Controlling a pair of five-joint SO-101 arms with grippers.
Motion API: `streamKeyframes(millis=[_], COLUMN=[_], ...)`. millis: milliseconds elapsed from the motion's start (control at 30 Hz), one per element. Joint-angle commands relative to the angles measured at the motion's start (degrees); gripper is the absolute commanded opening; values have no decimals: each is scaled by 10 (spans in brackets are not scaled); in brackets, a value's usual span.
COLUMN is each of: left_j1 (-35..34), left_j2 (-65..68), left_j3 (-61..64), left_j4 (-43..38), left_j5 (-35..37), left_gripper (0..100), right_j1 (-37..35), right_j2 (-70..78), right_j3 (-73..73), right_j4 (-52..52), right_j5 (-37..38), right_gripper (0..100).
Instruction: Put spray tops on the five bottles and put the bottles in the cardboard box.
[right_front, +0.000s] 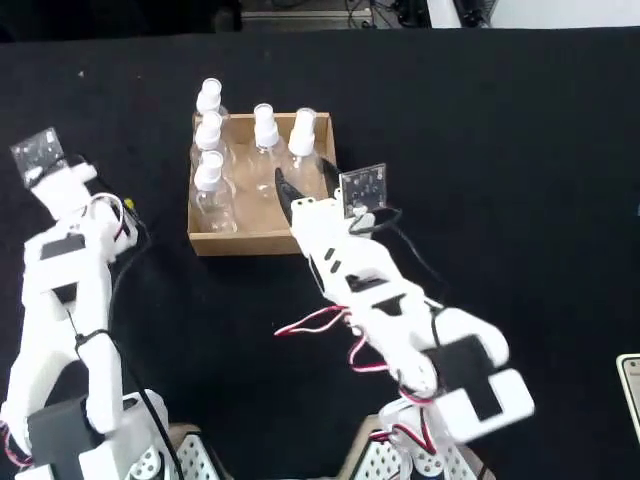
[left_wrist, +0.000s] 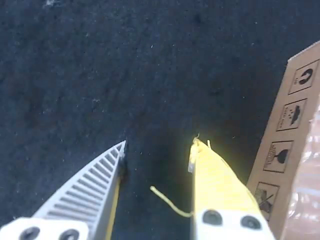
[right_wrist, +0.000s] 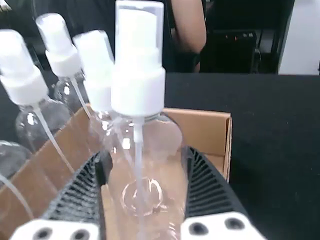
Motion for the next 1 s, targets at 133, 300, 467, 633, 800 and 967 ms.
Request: streamKeyframes(millis=[133,300,467,633,800,967], left_j1=[7,7,8,8,7,6], left_j2=[-11,-11,-10,-11,-11,-11], left_j3=[29,30,32,38,39,39], left_j4=[-54,-53,-50,-53,-50,-50], left_j5=[10,13,14,14,14,14], left_gripper=[177,177,177,177,177,177], right_j1=[-4,-4,-4,-23,-20,-20], right_j2=[6,7,7,7,7,7], right_j3=[-32,-31,-25,25,30,10], right_j4=[-18,-18,-20,-114,-100,-46], right_j5=[-4,-5,-6,-3,-4,-5], right_gripper=[11,11,11,11,11,12])
